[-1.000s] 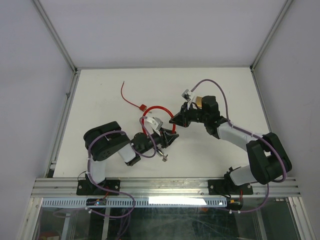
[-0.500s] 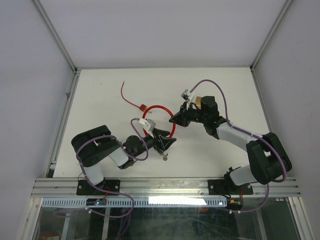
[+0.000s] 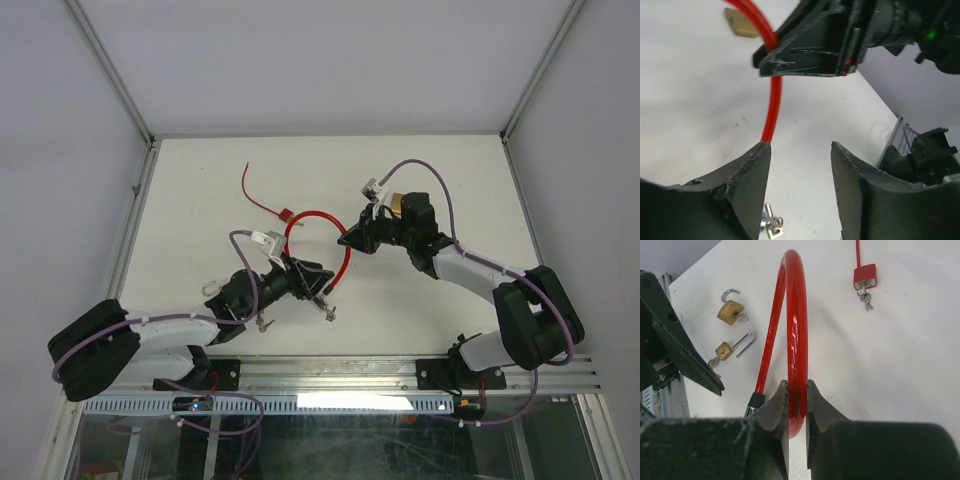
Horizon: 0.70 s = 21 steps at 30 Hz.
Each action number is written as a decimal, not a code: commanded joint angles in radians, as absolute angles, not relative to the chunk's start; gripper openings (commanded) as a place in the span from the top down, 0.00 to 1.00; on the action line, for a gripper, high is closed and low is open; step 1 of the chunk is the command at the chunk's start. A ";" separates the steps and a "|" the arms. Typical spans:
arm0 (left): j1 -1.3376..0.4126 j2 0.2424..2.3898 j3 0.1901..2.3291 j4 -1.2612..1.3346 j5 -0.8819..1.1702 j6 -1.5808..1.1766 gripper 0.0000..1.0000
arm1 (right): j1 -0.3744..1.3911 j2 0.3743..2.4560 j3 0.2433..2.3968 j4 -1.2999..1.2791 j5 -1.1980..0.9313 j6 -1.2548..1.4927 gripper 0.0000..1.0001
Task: Lock with the key
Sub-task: Lock the lock.
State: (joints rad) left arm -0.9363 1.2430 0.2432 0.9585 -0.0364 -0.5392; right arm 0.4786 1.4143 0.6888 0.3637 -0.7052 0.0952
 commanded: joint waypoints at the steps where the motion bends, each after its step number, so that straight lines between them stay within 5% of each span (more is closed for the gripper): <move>1: -0.941 1.061 0.279 0.467 -0.234 -0.670 0.51 | 0.484 1.371 0.684 0.446 -0.690 0.076 1.00; 6: -0.923 0.999 0.237 0.334 -0.297 -0.821 0.50 | 0.485 1.390 0.681 0.455 -0.697 0.090 1.00; 21: -0.825 1.306 0.245 0.578 -0.114 -0.983 0.45 | 0.484 1.409 0.670 0.468 -0.711 0.123 1.00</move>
